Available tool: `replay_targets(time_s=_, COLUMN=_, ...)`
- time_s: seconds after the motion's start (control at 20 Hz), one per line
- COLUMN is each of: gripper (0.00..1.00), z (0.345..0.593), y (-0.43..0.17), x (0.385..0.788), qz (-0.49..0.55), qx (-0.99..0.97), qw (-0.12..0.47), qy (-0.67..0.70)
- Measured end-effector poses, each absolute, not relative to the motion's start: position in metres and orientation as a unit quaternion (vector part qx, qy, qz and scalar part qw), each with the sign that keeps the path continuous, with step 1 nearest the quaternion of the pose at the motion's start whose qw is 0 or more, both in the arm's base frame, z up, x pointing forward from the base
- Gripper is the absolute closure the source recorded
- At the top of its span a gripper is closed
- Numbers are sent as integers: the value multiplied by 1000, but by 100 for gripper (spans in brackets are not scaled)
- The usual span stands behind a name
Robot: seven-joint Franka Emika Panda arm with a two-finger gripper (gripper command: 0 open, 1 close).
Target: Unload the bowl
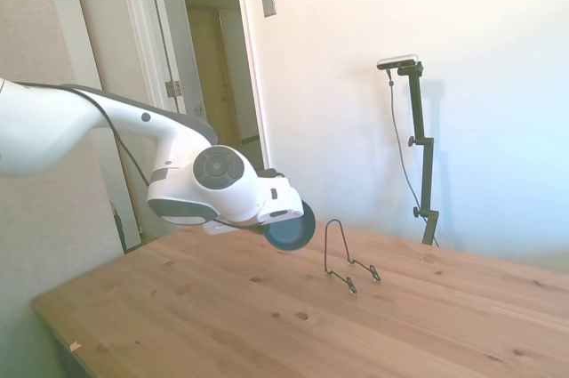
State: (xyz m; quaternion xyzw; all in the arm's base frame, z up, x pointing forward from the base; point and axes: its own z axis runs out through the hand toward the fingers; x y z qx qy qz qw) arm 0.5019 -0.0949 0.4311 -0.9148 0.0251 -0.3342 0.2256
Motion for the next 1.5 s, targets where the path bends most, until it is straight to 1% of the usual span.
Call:
replay_targets(time_s=0.1, gripper=100, z=408, y=-85, x=494, qz=-303, qx=-930, qw=207, qy=2)
replay_targets(time_s=0.2, gripper=100, z=391, y=-82, x=488, qz=-274, qx=-942, qw=195, qy=-5)
replay_targets(time_s=0.4, gripper=100, z=380, y=-81, x=484, qz=-233, qx=-958, qw=165, qy=17)
replay_targets(time_s=0.75, gripper=100, z=366, y=-78, x=493, qz=-176, qx=-977, qw=106, qy=61)
replay_targets(time_s=0.8, gripper=0, z=364, y=-77, x=494, qz=-166, qx=-979, qw=97, qy=68)
replay_targets(time_s=0.9, gripper=0, z=361, y=-74, x=499, qz=-141, qx=-984, qw=77, qy=79)
replay_targets(time_s=1.1, gripper=0, z=369, y=-71, x=508, qz=-111, qx=-987, qw=64, qy=93)
replay_targets(time_s=1.3, gripper=0, z=372, y=-71, x=509, qz=-107, qx=-988, qw=52, qy=99)
replay_targets(time_s=1.5, gripper=0, z=377, y=-71, x=508, qz=-112, qx=-987, qw=52, qy=100)
